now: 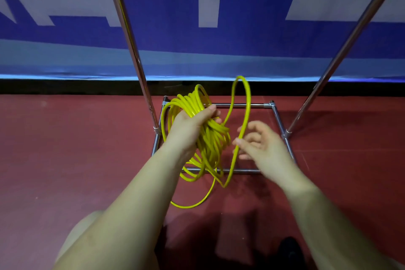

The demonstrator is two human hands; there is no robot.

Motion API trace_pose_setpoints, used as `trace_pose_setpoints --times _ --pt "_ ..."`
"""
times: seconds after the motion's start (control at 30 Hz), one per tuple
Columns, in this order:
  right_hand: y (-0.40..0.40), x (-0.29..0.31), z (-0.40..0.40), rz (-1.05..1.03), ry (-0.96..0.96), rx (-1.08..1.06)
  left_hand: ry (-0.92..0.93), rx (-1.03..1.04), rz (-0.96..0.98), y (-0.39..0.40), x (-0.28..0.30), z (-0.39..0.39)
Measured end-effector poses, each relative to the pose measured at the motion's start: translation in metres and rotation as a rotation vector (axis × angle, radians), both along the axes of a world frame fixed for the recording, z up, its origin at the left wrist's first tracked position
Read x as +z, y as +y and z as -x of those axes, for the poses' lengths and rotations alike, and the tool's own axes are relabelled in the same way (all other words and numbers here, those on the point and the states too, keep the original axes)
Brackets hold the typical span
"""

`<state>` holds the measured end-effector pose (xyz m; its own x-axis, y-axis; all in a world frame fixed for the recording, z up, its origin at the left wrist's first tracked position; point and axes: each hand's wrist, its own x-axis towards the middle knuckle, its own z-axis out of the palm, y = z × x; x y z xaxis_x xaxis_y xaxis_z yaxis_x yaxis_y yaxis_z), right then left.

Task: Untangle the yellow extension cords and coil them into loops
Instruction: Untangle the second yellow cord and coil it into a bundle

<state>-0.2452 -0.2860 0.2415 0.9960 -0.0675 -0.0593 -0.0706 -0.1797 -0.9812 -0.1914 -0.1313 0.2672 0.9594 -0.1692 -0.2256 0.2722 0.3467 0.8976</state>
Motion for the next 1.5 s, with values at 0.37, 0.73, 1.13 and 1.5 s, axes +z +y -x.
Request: trace_pose_setpoints --times 0.37,0.73,1.13,1.5 --pt "-0.026 0.016 -0.04 -0.803 0.176 -0.387 -0.223 -0.414 -0.413 -0.025 -0.018 0.007" --pt "-0.035 0.016 -0.039 -0.808 0.274 -0.332 -0.063 -0.402 -0.177 -0.027 -0.023 0.006" --pt "0.006 -0.009 0.008 0.263 -0.046 0.102 0.27 0.028 0.18 -0.023 -0.04 -0.009" --pt "-0.006 -0.015 0.012 0.215 -0.035 0.291 0.361 0.036 0.204 -0.012 -0.032 -0.009"
